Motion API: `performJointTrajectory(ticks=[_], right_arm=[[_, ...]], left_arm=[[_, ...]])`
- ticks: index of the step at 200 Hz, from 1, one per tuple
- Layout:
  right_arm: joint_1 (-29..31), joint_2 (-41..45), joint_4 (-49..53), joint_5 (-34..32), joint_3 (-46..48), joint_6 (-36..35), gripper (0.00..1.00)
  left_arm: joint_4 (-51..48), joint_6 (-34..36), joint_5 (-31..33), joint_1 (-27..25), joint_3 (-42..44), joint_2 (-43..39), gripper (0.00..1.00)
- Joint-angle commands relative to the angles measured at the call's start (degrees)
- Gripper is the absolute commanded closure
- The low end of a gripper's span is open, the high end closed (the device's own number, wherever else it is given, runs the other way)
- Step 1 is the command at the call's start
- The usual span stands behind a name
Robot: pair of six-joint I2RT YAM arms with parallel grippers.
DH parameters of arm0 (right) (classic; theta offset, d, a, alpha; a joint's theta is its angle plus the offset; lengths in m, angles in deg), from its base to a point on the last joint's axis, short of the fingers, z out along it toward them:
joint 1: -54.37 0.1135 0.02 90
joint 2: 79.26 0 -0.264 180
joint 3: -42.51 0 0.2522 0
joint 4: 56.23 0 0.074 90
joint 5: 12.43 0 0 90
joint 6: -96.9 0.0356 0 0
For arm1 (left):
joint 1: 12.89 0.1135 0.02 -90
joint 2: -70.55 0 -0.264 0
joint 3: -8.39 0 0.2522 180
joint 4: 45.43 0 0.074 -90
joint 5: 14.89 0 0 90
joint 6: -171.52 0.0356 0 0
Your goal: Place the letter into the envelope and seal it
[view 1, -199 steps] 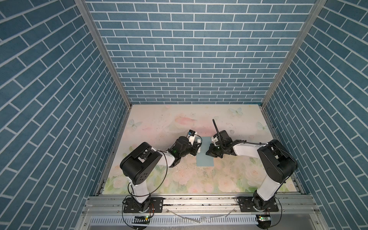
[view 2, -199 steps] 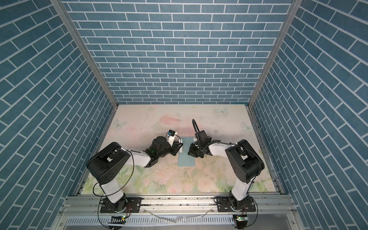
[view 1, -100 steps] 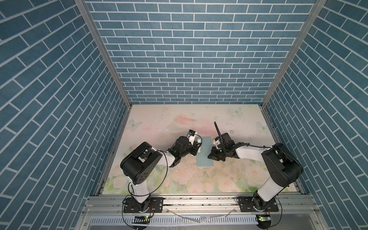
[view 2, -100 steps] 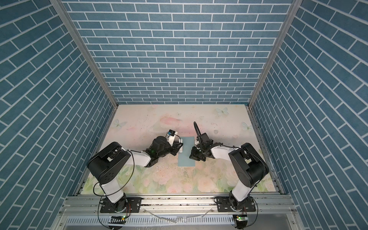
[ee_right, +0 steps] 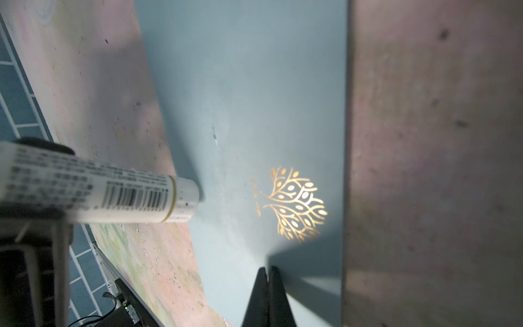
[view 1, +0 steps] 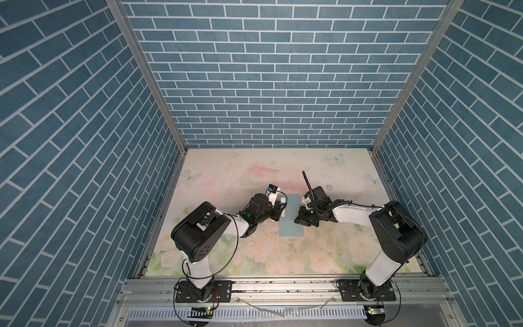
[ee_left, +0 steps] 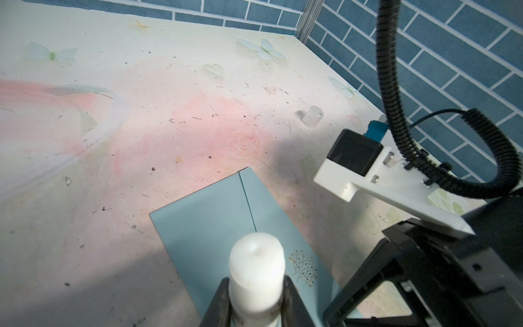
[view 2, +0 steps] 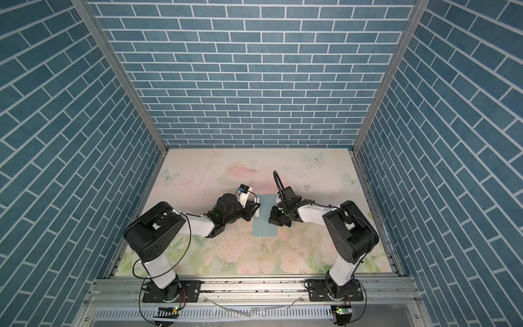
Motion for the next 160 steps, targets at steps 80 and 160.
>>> performJointTrajectory(ticks=[80, 160], right_arm=[[-0.61, -8.57, -0.02, -0.68, -9.08, -0.84, 1.00], [-3.53, -9.35, -0.77, 0.65, -9.22, -1.11, 1.00]], left_arm=[[-1.77, 0.11, 0.58, -0.24, -0.52, 1.67, 1.00], [-1.95, 0.26, 0.67, -0.24, -0.56, 1.60, 1.00]])
